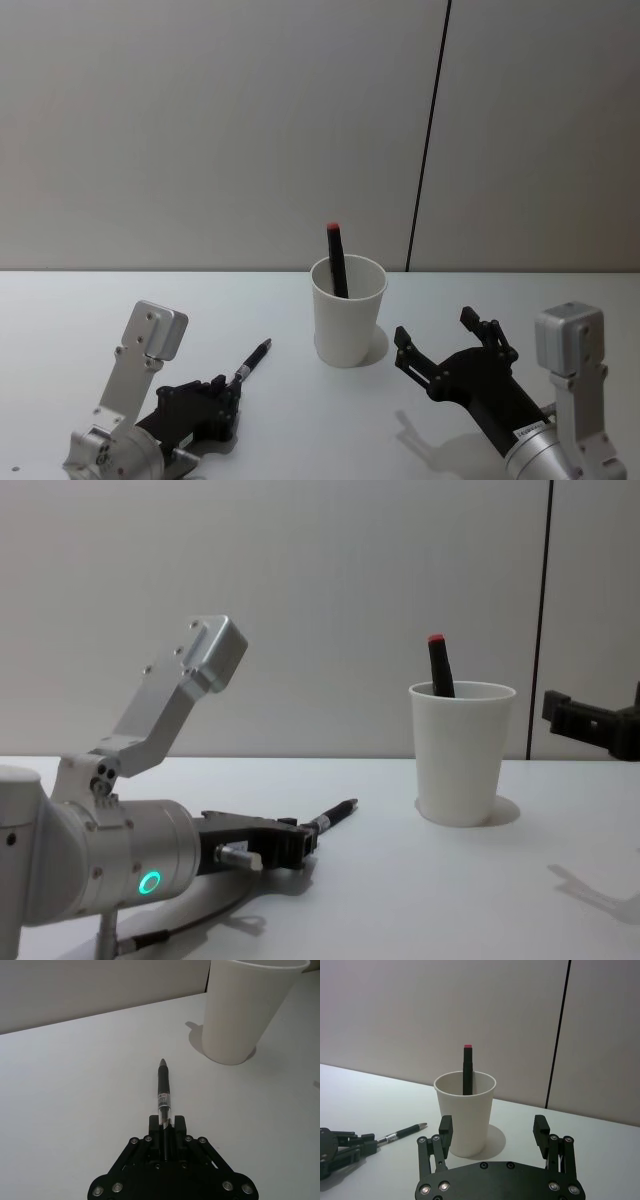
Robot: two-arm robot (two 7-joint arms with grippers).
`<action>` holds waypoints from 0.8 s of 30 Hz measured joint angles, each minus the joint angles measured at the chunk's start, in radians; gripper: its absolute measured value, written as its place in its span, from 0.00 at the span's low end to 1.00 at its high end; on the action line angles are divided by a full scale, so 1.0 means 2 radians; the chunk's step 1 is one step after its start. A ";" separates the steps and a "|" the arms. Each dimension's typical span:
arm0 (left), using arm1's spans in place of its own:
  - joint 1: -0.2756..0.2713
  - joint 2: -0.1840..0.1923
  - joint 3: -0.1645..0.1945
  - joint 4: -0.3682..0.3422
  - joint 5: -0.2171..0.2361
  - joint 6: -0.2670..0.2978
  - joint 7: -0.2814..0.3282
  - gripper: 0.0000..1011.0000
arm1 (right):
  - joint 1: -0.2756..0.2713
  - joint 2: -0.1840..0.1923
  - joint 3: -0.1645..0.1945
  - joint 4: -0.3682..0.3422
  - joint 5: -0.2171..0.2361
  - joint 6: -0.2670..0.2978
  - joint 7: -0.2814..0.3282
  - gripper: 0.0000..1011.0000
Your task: Place the pen into the pen holder.
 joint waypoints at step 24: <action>0.007 0.001 -0.008 -0.009 0.002 -0.010 0.001 0.18 | 0.000 0.000 0.000 0.000 0.000 0.000 0.000 0.99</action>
